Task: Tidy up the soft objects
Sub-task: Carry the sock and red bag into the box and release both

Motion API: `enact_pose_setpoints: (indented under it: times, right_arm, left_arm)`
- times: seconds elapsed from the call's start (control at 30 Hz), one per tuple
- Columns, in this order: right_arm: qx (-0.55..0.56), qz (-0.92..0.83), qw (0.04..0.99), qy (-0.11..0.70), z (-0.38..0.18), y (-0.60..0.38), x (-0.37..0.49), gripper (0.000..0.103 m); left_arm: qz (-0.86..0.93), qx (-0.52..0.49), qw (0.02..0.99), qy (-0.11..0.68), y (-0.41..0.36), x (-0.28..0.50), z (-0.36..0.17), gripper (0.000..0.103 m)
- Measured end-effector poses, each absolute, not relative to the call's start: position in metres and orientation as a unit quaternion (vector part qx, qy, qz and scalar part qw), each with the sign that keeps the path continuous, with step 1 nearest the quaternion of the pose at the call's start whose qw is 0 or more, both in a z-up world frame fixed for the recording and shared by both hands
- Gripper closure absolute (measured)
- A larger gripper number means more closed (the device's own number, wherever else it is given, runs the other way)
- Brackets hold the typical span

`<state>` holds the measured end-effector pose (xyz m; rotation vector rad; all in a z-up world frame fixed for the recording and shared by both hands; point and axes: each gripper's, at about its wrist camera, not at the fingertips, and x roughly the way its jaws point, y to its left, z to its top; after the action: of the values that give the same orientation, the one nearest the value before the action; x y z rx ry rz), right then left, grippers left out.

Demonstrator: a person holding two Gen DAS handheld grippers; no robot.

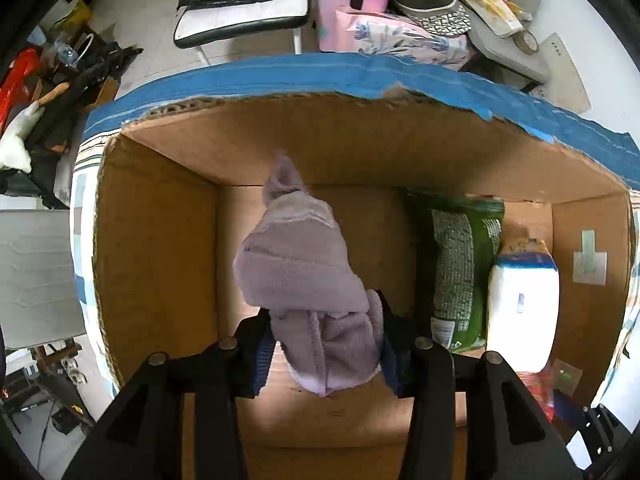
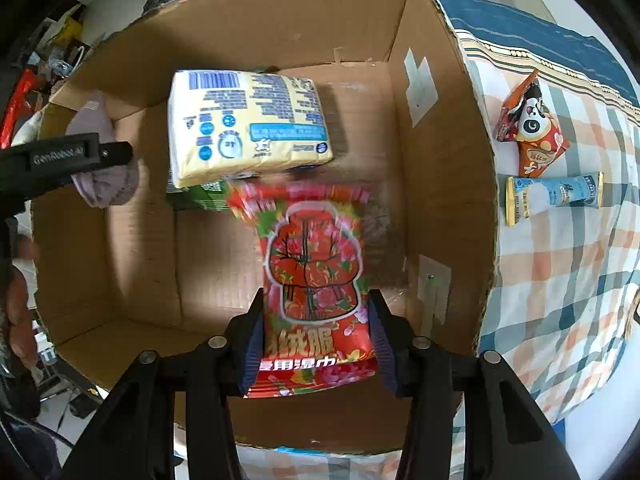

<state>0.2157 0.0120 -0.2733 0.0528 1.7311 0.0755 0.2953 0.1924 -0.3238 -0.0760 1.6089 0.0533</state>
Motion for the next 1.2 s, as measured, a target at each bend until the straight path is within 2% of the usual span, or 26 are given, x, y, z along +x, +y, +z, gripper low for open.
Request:
enact_pose_setpoints:
  times: [0.27, 0.33, 0.43, 0.5, 0.57, 0.6, 0.67, 1.2]
  right_arm:
    - [0.028, 0.043, 0.654, 0.755, -0.257, 0.014, 0.218, 0.037]
    - [0.025, 0.046, 0.660, 0.750, -0.249, 0.015, 0.219, 0.027]
    - [0.023, 0.052, 0.668, 0.742, -0.236, 0.019, 0.218, 0.014]
    - [0.022, 0.055, 0.674, 0.736, -0.235, 0.013, 0.218, 0.007]
    - [0.016, 0.058, 0.680, 0.731, -0.228, 0.014, 0.215, 0.001]
    - [0.014, 0.058, 0.682, 0.729, -0.227, 0.013, 0.216, 0.000]
    - [0.007, 0.059, 0.689, 0.723, -0.221, 0.012, 0.214, 0.000]
    - [-0.017, 0.076, 0.734, 0.674, -0.158, 0.004, 0.172, 0.000]
  left_arm:
    - [0.021, -0.039, 0.695, 0.717, 0.196, 0.289, -0.307, 0.058]
    - [0.018, -0.035, 0.702, 0.711, 0.195, 0.286, -0.298, 0.054]
    - [0.021, -0.029, 0.715, 0.698, 0.195, 0.279, -0.284, 0.042]
    - [0.024, -0.026, 0.724, 0.689, 0.196, 0.275, -0.274, 0.028]
    - [0.028, -0.029, 0.732, 0.680, 0.199, 0.268, -0.265, 0.019]
    - [0.030, -0.031, 0.735, 0.676, 0.200, 0.266, -0.262, 0.015]
    - [0.032, -0.038, 0.742, 0.669, 0.201, 0.257, -0.252, 0.014]
    - [0.038, -0.061, 0.776, 0.627, 0.186, 0.163, -0.182, 0.014]
